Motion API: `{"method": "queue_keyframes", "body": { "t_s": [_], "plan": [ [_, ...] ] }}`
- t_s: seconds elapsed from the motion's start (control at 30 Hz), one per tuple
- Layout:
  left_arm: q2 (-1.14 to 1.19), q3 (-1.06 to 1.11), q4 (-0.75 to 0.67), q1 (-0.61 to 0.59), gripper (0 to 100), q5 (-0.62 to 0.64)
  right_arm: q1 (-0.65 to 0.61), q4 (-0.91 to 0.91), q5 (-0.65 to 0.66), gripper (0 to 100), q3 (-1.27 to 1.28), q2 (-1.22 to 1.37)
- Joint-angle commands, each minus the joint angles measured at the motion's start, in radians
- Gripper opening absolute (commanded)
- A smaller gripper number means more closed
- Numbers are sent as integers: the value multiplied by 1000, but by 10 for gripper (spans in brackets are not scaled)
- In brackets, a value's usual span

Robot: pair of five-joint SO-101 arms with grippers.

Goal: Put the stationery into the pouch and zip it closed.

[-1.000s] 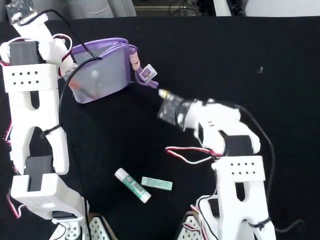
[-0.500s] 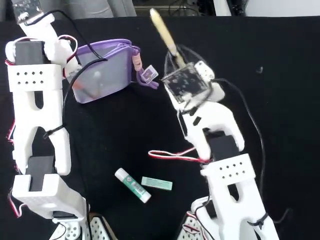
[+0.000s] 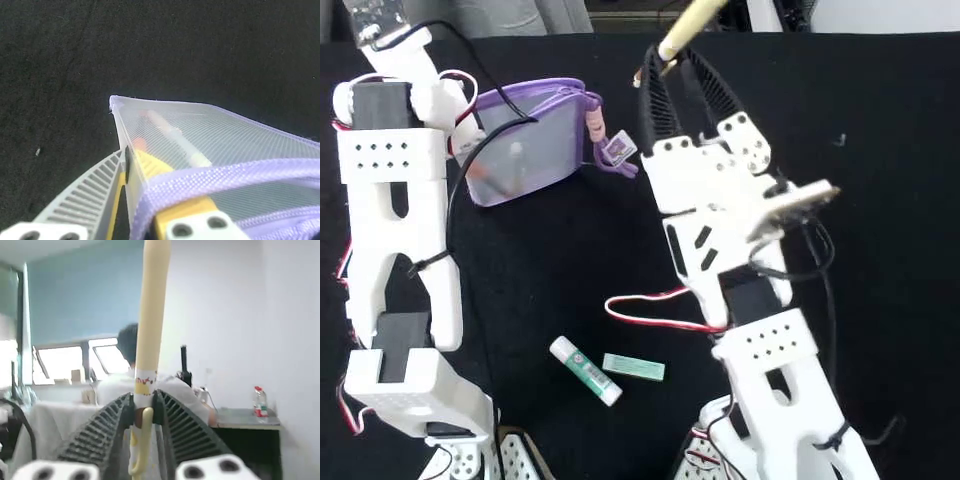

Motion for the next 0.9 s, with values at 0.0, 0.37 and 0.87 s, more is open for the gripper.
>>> {"method": "queue_keyframes", "body": {
  "t_s": [0.0, 0.37, 0.87],
  "plan": [
    [9, -8, 6, 62, 30, 8, -15, -192, -84, 11, 59, -2],
    [-20, -110, 72, 159, 29, 11, -157, -206, -83, 11, 96, 7],
    [-100, -15, 54, 170, 29, 23, -176, -213, -81, 11, 24, 245]
  ]
}}
